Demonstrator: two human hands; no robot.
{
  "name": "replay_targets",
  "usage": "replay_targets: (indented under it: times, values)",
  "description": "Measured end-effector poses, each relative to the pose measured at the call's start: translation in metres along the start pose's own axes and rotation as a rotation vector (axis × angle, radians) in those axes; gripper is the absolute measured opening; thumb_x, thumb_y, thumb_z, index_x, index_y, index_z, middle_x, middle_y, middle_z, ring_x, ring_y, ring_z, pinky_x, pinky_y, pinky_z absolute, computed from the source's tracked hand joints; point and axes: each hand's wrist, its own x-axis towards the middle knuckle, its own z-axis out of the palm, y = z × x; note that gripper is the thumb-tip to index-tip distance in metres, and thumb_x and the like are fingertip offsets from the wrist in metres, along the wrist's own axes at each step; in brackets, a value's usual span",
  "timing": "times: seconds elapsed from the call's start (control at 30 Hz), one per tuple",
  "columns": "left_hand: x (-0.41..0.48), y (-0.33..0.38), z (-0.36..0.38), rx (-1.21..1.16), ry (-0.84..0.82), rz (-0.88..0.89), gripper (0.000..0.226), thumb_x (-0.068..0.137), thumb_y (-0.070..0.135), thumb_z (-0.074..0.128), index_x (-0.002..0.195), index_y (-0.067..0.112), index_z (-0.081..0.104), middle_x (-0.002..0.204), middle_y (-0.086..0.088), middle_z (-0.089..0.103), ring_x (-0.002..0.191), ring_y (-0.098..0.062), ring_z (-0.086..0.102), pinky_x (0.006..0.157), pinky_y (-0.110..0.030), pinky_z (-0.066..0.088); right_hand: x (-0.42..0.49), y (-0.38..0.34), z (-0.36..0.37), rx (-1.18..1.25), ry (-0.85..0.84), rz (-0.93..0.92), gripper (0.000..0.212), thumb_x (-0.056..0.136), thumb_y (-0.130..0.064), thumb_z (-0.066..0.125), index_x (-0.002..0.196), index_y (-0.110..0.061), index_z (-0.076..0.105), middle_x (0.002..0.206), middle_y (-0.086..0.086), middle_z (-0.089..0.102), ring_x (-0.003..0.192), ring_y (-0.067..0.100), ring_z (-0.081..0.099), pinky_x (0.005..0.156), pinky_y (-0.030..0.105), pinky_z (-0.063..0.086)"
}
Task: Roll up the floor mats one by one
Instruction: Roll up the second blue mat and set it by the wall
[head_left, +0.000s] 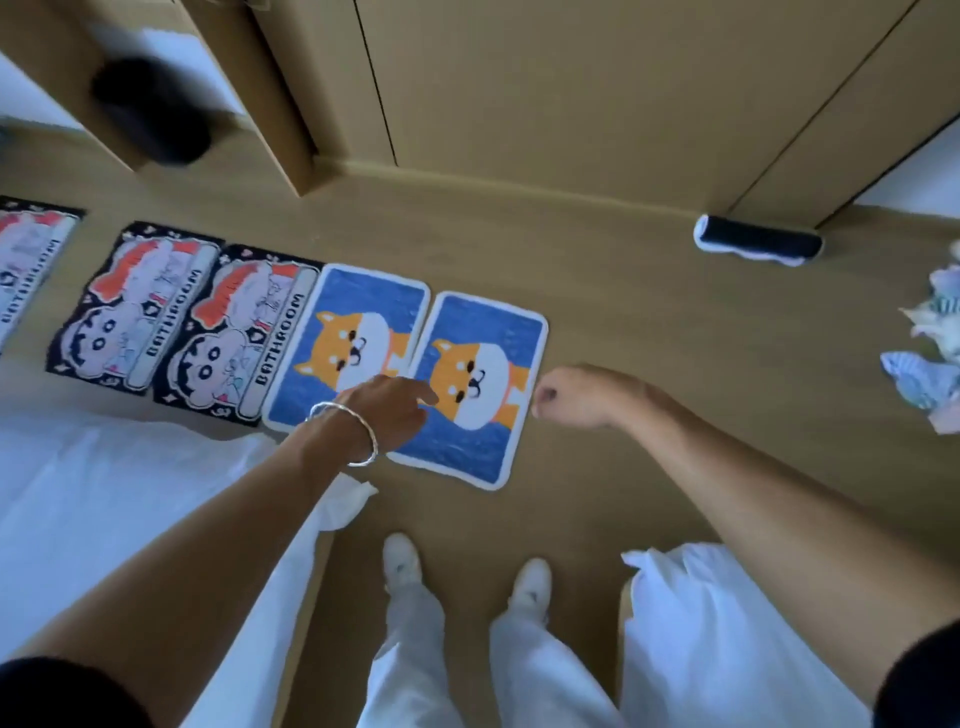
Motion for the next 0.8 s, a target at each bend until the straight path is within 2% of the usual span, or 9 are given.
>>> replay_targets:
  times: [0.1,0.17,0.27,0.37,0.47,0.57,0.63,0.7,0.8]
  values:
    - [0.025,-0.017,0.043,0.011,-0.106,0.013,0.035,0.092,0.027,0.046,0.124,0.035,0.056,0.125,-0.005,0.06,0.113,-0.026,0.056,0.094,-0.038,0.046,0.024,0.01,0.041,0.068,-0.046,0.062,0.035,0.095,-0.025,0.046,0.116,-0.001,0.061,0.12,0.016,0.062,0.11,0.032,0.059,0.09,0.04,0.048]
    - [0.043,-0.03,0.071,0.014,-0.145,0.025,0.036,0.092,0.027,0.046,0.126,0.034,0.055,0.128,-0.005,0.058,0.117,-0.027,0.054,0.097,-0.039,0.045,0.047,0.014,0.072,0.136,-0.07,0.088,0.037,0.094,-0.021,0.044,0.119,0.003,0.058,0.125,0.022,0.057,0.112,0.038,0.056,0.091,0.046,0.047]
    - [0.076,-0.052,0.11,0.027,-0.175,0.032,0.037,0.094,0.022,0.044,0.13,0.028,0.053,0.131,-0.002,0.057,0.12,-0.024,0.053,0.097,-0.034,0.042,0.087,0.02,0.116,0.195,-0.091,0.099,0.035,0.093,-0.019,0.043,0.113,0.005,0.058,0.123,0.023,0.057,0.097,0.038,0.061,0.074,0.039,0.047]
    - [0.114,-0.075,0.149,0.026,-0.167,0.021,0.037,0.093,0.02,0.043,0.127,0.03,0.054,0.126,-0.001,0.061,0.113,-0.022,0.057,0.093,-0.031,0.043,0.134,0.03,0.153,0.254,-0.089,0.114,0.033,0.092,-0.019,0.042,0.106,0.007,0.057,0.118,0.025,0.059,0.101,0.042,0.058,0.08,0.047,0.049]
    - [0.158,-0.096,0.191,0.031,-0.164,0.022,0.037,0.093,0.02,0.042,0.127,0.03,0.054,0.122,0.0,0.062,0.112,-0.021,0.057,0.091,-0.03,0.043,0.185,0.045,0.192,0.304,-0.072,0.148,0.028,0.091,-0.019,0.042,0.096,0.004,0.058,0.105,0.025,0.06,0.077,0.037,0.055,0.068,0.04,0.045]
    - [0.205,-0.115,0.236,0.064,-0.134,0.036,0.039,0.093,0.023,0.043,0.129,0.034,0.051,0.125,0.004,0.06,0.114,-0.019,0.056,0.095,-0.032,0.044,0.238,0.06,0.235,0.323,-0.059,0.165,0.023,0.091,-0.02,0.044,0.086,-0.003,0.059,0.089,0.016,0.062,0.069,0.029,0.052,0.061,0.031,0.035]
    - [0.234,-0.128,0.266,0.076,-0.14,0.02,0.04,0.092,0.024,0.043,0.129,0.036,0.05,0.127,0.005,0.058,0.115,-0.019,0.055,0.096,-0.034,0.044,0.273,0.071,0.263,0.322,-0.069,0.157,0.019,0.092,-0.022,0.046,0.08,-0.014,0.057,0.08,0.001,0.057,0.071,0.019,0.054,0.061,0.031,0.039]
    - [0.263,-0.144,0.298,0.093,-0.148,0.013,0.04,0.09,0.024,0.045,0.128,0.037,0.051,0.128,0.005,0.057,0.116,-0.02,0.054,0.096,-0.034,0.043,0.31,0.08,0.288,0.327,-0.075,0.135,0.014,0.094,-0.026,0.048,0.083,-0.023,0.057,0.087,-0.007,0.055,0.078,0.011,0.053,0.064,0.026,0.041]
    - [0.301,-0.174,0.352,0.127,-0.175,-0.012,0.039,0.088,0.026,0.046,0.125,0.038,0.052,0.128,0.006,0.057,0.115,-0.021,0.055,0.094,-0.034,0.043,0.365,0.091,0.331,0.321,-0.077,0.131,0.025,0.095,-0.03,0.051,0.117,-0.021,0.059,0.121,-0.001,0.057,0.108,0.017,0.055,0.084,0.029,0.045]
